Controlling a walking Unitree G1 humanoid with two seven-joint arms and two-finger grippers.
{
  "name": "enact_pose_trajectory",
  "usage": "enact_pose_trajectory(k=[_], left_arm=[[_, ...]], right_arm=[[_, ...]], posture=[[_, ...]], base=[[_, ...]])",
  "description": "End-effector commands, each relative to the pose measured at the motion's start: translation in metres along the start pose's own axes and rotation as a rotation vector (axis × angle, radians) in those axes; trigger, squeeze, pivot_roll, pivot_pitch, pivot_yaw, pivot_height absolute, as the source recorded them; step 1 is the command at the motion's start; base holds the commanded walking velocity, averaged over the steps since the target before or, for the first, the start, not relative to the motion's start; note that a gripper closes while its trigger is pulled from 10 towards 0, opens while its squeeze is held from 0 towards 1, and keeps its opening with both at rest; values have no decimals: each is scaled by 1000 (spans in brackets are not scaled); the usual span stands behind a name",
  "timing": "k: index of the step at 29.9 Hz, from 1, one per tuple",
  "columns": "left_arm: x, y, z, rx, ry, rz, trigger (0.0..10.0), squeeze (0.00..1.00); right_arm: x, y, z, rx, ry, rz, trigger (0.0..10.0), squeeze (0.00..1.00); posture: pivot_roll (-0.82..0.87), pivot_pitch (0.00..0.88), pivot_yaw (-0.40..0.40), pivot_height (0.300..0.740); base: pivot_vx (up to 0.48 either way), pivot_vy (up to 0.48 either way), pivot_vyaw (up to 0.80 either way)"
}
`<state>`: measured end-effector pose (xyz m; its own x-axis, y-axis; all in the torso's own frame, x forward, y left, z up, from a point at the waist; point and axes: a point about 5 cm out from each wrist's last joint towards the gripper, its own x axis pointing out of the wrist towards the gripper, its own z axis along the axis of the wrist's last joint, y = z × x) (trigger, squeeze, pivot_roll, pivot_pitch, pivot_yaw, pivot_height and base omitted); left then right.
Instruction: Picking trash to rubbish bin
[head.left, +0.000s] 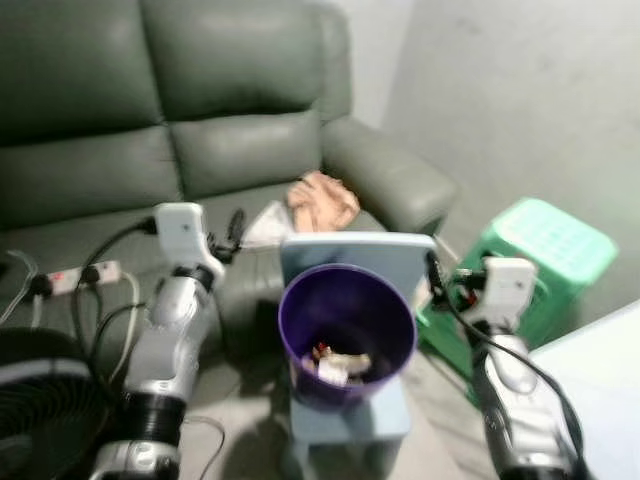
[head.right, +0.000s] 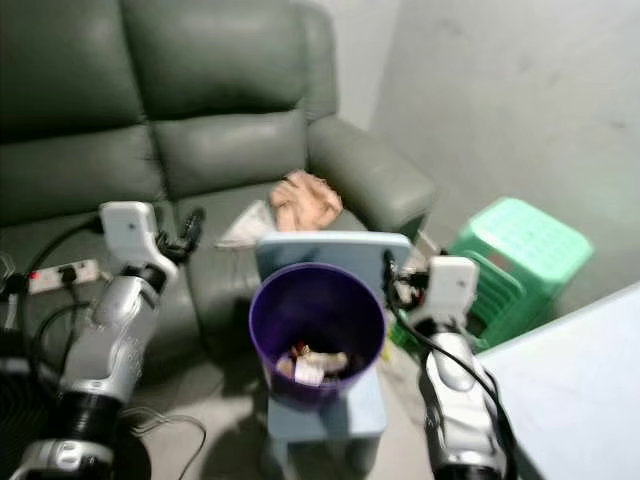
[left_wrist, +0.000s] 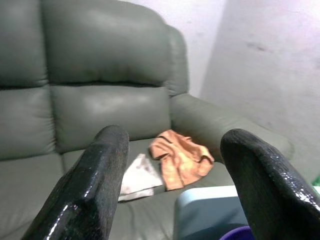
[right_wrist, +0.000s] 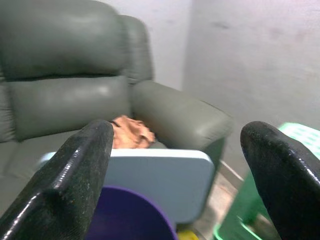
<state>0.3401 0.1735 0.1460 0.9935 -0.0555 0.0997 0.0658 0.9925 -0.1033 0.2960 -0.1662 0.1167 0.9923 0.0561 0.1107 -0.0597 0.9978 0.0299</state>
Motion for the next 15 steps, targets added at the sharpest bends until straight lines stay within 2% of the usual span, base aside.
enact_pose_trajectory(k=[1,15], left_arm=[[3,-14,2,4,-3,-43,10000,0],[4,-14,3,7,-8,-59,10000,0]], right_arm=[[-1,-10,4,-18,-4,-26,10000,0],[2,-9,6,-25,-6,-32,10000,0]], posture=[[-8,0,-60,740],[-10,0,-59,740]], base=[[0,0,-719],[0,0,-717]])
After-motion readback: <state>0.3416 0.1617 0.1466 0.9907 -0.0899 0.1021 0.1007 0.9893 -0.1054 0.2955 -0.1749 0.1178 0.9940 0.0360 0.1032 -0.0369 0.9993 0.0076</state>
